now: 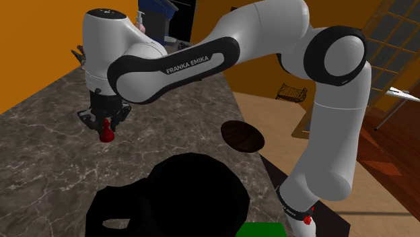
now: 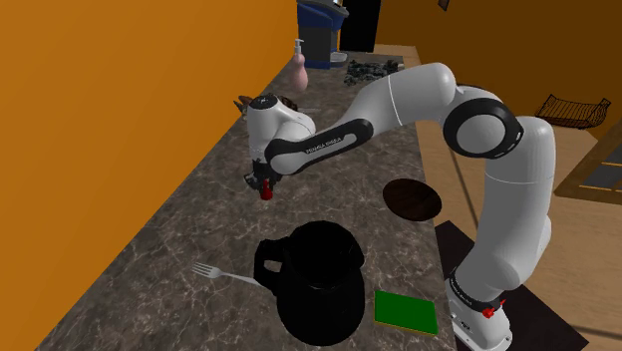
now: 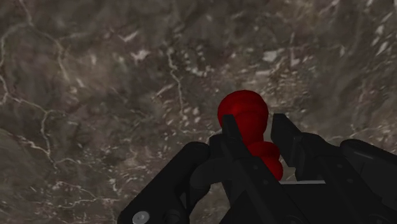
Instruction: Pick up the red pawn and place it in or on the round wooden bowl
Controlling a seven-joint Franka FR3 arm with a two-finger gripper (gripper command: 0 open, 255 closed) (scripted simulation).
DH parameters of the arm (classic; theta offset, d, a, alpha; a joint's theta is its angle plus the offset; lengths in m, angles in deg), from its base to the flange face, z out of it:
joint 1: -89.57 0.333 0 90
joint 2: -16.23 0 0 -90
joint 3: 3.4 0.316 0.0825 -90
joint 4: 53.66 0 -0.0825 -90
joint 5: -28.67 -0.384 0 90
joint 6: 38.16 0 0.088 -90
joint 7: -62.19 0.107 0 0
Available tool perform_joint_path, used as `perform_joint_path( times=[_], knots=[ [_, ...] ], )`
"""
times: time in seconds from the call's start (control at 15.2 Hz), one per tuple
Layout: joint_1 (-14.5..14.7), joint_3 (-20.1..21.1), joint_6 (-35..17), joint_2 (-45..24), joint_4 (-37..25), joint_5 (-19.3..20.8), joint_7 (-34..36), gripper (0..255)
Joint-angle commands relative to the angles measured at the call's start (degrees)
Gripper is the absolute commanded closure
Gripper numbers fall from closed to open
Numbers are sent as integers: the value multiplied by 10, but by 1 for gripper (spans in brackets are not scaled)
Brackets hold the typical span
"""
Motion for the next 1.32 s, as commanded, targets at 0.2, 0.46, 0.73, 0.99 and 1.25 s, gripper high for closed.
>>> perform_joint_path(
  times=[0.2, 0.46, 0.73, 0.99, 1.25],
  knots=[
    [-2, 5, 29, 12, -19, -11, -9, 255],
    [-3, 9, 56, 21, -38, -19, -16, 255],
    [-4, 11, 83, 28, -60, -26, -22, 255],
    [-3, 14, 111, 33, -84, -31, -27, 255],
    [-1, 16, 140, 36, -110, -35, -32, 255]
  ],
)
